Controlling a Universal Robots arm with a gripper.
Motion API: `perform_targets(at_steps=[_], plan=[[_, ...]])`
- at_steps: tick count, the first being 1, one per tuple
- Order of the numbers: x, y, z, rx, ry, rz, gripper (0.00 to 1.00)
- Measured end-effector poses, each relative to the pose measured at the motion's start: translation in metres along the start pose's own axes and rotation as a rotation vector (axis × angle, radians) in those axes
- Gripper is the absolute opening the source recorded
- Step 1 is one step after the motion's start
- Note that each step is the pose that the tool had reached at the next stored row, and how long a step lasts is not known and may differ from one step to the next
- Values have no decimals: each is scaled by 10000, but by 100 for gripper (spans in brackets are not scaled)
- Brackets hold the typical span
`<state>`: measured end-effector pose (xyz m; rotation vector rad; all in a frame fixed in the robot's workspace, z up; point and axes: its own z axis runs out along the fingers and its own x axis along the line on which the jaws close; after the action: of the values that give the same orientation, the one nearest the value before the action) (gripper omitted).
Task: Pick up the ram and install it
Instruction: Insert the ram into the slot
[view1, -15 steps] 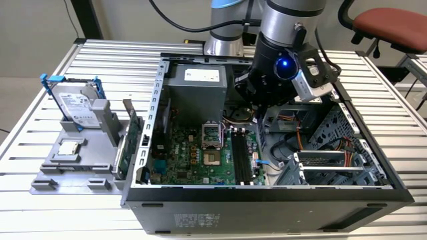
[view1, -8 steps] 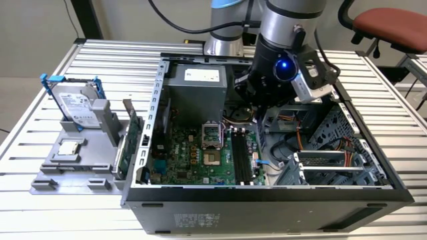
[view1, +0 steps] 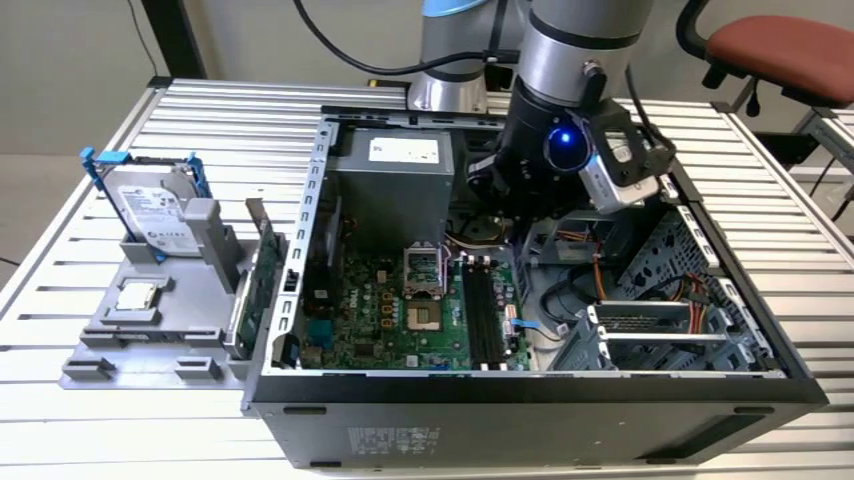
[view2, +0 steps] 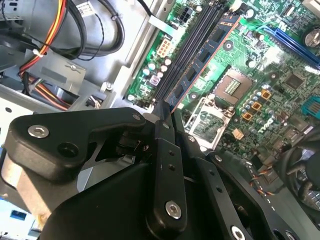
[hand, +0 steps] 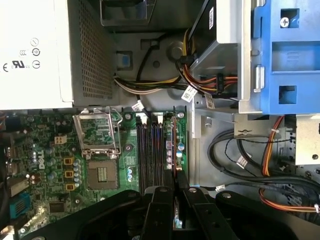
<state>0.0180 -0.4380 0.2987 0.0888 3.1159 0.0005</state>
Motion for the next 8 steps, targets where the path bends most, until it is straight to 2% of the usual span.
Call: perform_targets(at_steps=[8], plan=[[3,0,138,16,-11,58,0]])
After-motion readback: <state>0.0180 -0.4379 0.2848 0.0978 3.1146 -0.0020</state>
